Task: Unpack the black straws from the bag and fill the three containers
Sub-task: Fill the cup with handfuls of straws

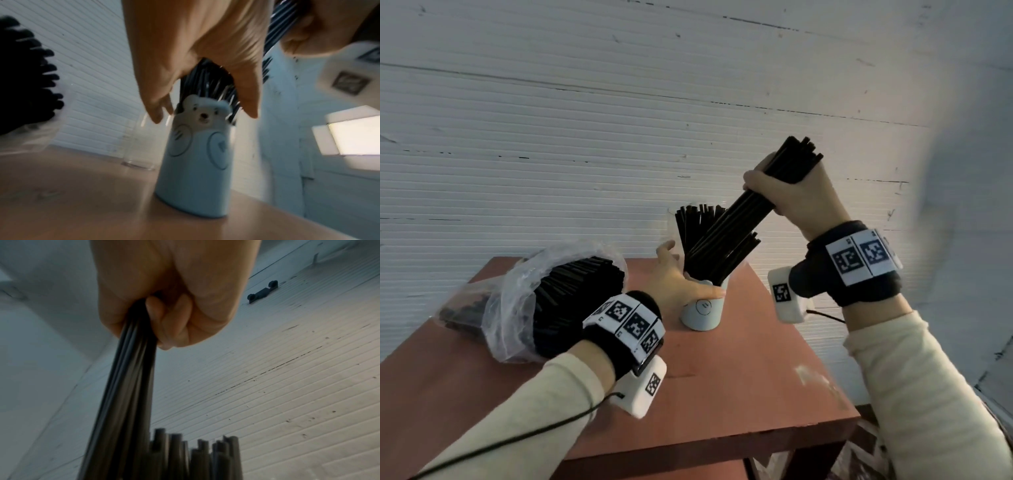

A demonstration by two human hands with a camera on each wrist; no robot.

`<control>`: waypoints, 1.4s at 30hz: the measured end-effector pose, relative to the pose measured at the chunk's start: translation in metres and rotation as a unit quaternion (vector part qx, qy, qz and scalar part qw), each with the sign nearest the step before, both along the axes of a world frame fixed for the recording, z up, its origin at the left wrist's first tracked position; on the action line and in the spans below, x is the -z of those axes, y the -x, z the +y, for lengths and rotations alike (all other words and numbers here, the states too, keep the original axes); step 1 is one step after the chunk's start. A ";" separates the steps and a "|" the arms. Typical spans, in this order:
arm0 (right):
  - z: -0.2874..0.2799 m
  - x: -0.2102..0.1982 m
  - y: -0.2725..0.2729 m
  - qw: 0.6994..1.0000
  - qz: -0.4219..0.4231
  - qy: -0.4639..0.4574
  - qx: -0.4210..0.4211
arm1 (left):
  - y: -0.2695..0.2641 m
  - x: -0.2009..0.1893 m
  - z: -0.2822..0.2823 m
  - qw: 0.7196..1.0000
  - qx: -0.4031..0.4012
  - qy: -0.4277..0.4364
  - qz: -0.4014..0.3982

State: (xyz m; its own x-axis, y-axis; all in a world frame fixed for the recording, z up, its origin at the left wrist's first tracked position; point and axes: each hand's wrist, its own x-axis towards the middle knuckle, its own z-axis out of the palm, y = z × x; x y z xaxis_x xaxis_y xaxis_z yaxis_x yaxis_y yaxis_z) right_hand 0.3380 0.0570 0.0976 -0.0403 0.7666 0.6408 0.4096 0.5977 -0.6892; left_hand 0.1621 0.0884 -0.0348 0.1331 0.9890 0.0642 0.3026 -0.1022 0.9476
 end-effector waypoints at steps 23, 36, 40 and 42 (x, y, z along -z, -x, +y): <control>0.057 0.036 0.011 0.961 -0.247 0.124 0.026 | 0.006 0.010 0.042 0.992 0.098 -0.023 0.073; 0.060 0.056 0.031 0.954 -0.252 -0.164 0.010 | 0.003 0.009 0.042 0.994 0.084 -0.025 0.066; 0.054 0.044 0.029 0.952 -0.259 -0.162 -0.017 | 0.004 0.010 0.040 0.994 0.090 -0.024 0.049; 0.051 0.045 0.028 0.957 -0.228 -0.178 -0.014 | 0.003 0.009 0.040 0.995 0.087 -0.027 0.048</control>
